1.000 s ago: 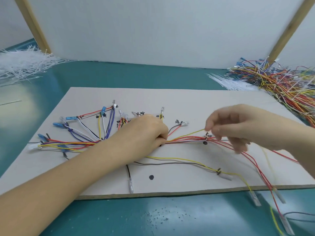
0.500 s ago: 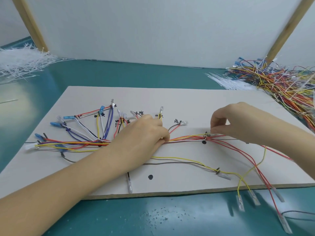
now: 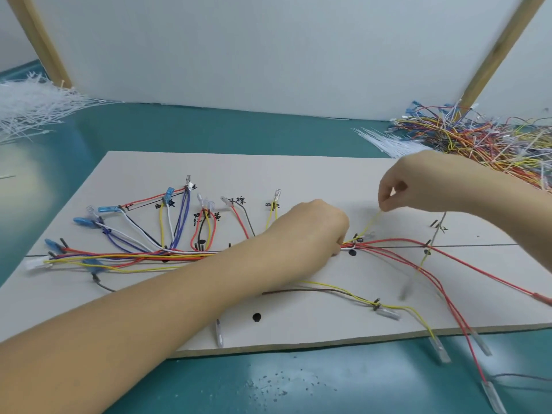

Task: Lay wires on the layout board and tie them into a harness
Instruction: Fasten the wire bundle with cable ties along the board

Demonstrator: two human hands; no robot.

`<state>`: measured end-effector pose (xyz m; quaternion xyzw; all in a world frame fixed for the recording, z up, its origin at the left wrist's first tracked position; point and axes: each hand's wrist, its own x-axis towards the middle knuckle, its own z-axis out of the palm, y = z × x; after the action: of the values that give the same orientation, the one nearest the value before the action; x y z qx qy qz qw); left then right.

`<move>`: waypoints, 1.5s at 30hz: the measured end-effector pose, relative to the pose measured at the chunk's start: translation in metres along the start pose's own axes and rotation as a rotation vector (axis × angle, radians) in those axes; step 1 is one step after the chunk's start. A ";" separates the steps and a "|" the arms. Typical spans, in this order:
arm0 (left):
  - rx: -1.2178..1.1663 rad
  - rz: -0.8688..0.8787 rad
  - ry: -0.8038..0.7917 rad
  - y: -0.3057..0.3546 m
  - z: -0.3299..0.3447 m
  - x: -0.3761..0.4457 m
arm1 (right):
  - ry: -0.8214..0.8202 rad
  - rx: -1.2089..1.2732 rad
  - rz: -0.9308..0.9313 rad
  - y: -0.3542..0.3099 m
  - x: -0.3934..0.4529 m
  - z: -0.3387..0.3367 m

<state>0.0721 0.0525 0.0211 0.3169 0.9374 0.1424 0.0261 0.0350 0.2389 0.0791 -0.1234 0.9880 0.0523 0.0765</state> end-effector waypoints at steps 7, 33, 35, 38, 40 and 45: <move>-0.173 -0.033 0.062 0.001 0.001 0.002 | 0.364 -0.295 -0.479 0.001 -0.002 0.002; -0.448 0.055 0.088 0.002 0.012 0.004 | 0.277 0.526 0.208 0.053 0.067 0.028; -0.514 0.036 0.110 -0.001 0.009 0.004 | 0.350 0.416 0.296 0.071 0.095 0.033; -0.665 -0.027 0.229 -0.008 0.003 0.003 | 0.398 0.320 0.349 0.089 0.126 0.039; -0.759 -0.084 0.298 -0.011 0.000 0.004 | 0.343 0.219 0.353 0.095 0.140 0.044; -0.823 -0.109 0.318 -0.012 -0.002 0.004 | 0.247 0.093 0.407 0.097 0.155 0.056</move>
<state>0.0617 0.0455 0.0195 0.2042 0.8105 0.5489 0.0129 -0.1301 0.3026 0.0071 0.0764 0.9957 0.0057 -0.0515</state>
